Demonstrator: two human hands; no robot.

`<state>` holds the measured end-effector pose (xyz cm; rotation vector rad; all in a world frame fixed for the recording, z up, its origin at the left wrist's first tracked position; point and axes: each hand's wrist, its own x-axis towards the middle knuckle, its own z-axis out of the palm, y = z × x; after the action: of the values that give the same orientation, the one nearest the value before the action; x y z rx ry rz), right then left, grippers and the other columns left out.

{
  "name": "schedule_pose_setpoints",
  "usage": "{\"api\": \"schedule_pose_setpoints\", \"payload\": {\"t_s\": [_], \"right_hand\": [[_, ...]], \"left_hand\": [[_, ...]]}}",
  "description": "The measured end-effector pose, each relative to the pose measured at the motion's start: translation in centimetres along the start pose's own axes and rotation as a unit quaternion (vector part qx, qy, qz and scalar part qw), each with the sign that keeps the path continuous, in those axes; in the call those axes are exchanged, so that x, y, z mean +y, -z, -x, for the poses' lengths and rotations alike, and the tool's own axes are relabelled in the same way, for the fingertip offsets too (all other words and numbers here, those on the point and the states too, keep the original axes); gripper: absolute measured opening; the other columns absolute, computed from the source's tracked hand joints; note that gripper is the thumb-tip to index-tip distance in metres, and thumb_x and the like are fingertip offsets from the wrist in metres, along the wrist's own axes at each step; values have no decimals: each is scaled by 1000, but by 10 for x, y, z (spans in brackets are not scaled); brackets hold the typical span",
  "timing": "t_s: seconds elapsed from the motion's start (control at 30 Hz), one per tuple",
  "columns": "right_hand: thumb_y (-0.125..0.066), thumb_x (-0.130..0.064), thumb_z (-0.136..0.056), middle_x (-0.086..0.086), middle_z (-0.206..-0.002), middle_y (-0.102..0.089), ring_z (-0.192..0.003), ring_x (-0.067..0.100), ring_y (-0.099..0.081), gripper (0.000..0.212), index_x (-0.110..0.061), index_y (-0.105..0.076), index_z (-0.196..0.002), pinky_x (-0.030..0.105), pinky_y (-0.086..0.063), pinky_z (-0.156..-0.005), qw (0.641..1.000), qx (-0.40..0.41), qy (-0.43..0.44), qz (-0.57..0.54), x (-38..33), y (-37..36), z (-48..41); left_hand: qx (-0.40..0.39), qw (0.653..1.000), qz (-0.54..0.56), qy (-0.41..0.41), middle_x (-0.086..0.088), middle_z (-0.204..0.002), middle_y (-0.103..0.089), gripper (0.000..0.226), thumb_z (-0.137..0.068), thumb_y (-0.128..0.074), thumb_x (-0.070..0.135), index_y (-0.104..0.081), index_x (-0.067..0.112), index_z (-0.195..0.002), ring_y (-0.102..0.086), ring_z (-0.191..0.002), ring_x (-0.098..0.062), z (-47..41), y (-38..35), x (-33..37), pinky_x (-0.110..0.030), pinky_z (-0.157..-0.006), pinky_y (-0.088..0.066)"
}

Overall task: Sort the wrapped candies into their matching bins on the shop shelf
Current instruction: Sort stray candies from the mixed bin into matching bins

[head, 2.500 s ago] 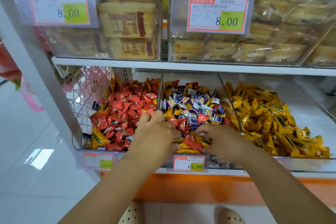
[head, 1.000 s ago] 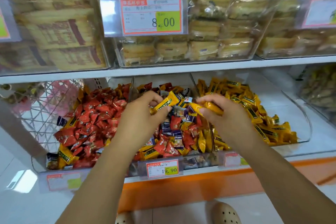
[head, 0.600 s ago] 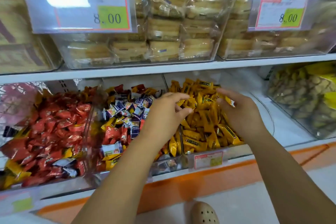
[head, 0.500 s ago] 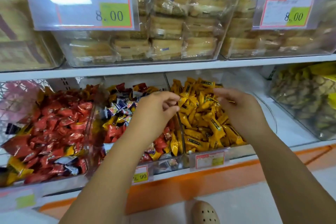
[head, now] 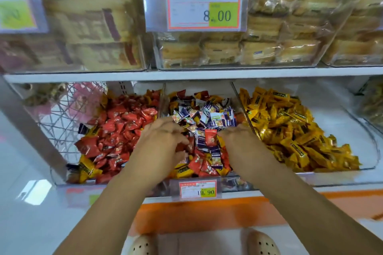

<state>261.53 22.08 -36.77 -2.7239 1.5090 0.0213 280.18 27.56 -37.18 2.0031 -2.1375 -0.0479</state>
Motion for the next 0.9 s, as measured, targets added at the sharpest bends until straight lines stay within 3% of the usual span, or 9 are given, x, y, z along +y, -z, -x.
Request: {"api": "schedule_pose_setpoints", "payload": {"t_s": [0.07, 0.23, 0.33, 0.43, 0.5, 0.6, 0.77, 0.9], "right_hand": [[-47, 9, -85, 5, -129, -52, -128, 24, -36, 64, -16, -35, -142, 27, -31, -105, 999, 34, -10, -11, -3, 1, -2], [-52, 5, -85, -1, -102, -61, -107, 16, -50, 48, -28, -56, -121, 29, -47, -79, 993, 84, 1, -82, 12, 3, -12], [-56, -5, -90, 0, -106, -58, -102, 14, -53, 36, -27, -56, -119, 29, -47, -81, 990, 56, -7, -132, 18, 10, -10], [-58, 3, -82, 0, -116, -53, -112, 16, -48, 55, -31, -51, -125, 27, -45, -84, 998, 11, 5, -64, 16, 11, -11], [-56, 6, -79, 0, -113, -56, -111, 15, -46, 56, -29, -52, -123, 26, -41, -81, 998, 7, 10, -54, 14, 10, -15], [-62, -5, -84, -4, -108, -56, -109, 14, -47, 44, -30, -53, -119, 25, -39, -80, 997, 13, 18, -68, 16, 9, -18], [-47, -20, -99, -8, -113, -37, -100, 10, -47, 34, -32, -46, -131, 22, -35, -80, 961, 77, 40, -261, 12, 27, -21], [-44, -16, -98, -5, -132, -44, -121, 12, -38, 35, -28, -49, -131, 25, -34, -94, 952, 87, 95, -278, -21, 20, -46]], "left_hand": [[-5, 1000, 13, -11, 11, -141, -44, 38, -82, -70, 41, -66, 33, -119, -14, -144, -14, 3, -3, -7, -37, -115, -14], [57, 998, 13, 11, 6, -153, -32, 38, -81, -71, 43, -66, 33, -118, 0, -148, -19, 10, -6, -19, -41, -116, -3], [43, 998, 18, 47, 8, -160, -7, 44, -87, -61, 50, -56, 37, -129, 17, -146, -15, 10, -5, -24, -39, -115, 8], [31, 997, 29, 65, 7, -161, 6, 49, -90, -54, 51, -46, 38, -137, 23, -144, -12, 9, -6, -24, -39, -115, 8], [28, 996, 29, 77, 7, -161, 8, 51, -92, -51, 51, -43, 38, -139, 23, -144, -12, 8, -7, -23, -40, -116, 6], [25, 995, 16, 96, 6, -161, 5, 50, -93, -49, 51, -44, 35, -140, 19, -145, -16, 2, -5, -21, -43, -117, 2], [25, 986, -38, 158, 0, -161, -6, 41, -96, -38, 54, -60, 34, -124, 7, -147, -26, -17, 2, -13, -46, -117, -8], [-30, 967, -78, 239, 2, -159, -10, 54, -91, -39, 63, -56, 29, -130, 4, -146, -27, -35, -2, 1, -54, -114, -16]]}}
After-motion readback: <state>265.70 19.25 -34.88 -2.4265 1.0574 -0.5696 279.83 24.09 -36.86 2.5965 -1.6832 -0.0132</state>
